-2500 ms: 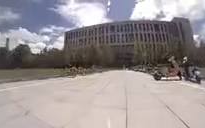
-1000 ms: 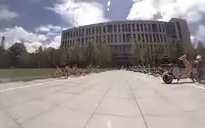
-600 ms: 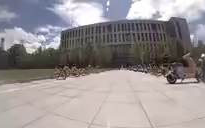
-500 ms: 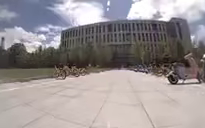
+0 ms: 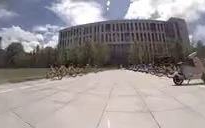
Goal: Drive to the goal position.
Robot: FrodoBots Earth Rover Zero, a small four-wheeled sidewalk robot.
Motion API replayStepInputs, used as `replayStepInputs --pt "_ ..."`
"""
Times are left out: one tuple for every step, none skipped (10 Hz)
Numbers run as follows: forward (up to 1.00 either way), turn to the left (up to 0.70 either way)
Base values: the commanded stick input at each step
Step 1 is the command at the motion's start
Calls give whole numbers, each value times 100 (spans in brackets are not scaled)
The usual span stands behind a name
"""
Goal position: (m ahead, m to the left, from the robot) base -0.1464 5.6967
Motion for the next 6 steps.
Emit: replayStepInputs --pt "70 7" --pt "70 10" --pt "70 15" --pt "70 -32" --pt "70 -35" --pt "70 -33"
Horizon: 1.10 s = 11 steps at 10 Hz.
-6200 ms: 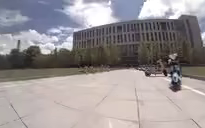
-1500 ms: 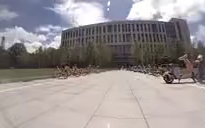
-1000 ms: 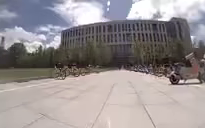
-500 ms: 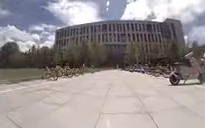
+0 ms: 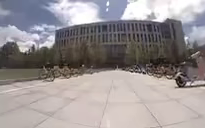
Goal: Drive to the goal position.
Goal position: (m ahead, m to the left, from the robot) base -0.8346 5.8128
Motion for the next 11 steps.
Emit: replayStepInputs --pt "70 0" --pt "70 14" --pt "70 3" --pt "70 0" --pt "70 2" --pt "70 3" --pt "70 2" --pt "70 1" --pt "70 2" --pt "70 12" --pt "70 11"
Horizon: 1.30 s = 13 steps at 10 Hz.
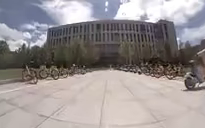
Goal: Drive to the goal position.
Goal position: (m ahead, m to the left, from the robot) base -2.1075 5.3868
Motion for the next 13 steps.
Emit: replayStepInputs --pt "70 -27" --pt "70 -33" --pt "70 -33" --pt "70 -10" --pt "70 12" --pt "70 16" --pt "70 15" --pt "70 15" --pt "70 3" --pt "70 0" --pt "70 0" --pt "70 0" --pt "70 0"
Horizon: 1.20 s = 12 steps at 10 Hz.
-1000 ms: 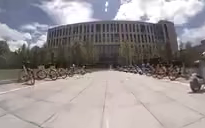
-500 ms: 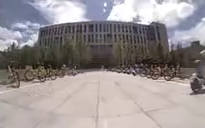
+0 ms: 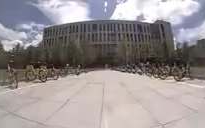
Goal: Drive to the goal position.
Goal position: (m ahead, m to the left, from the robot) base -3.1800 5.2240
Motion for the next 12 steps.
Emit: replayStepInputs --pt "70 0" --pt "70 0" --pt "70 0" --pt "70 0" --pt "70 1" --pt "70 6" --pt "70 4" --pt "70 1" --pt "70 0" --pt "70 0" --pt "70 -10" --pt "70 -34"
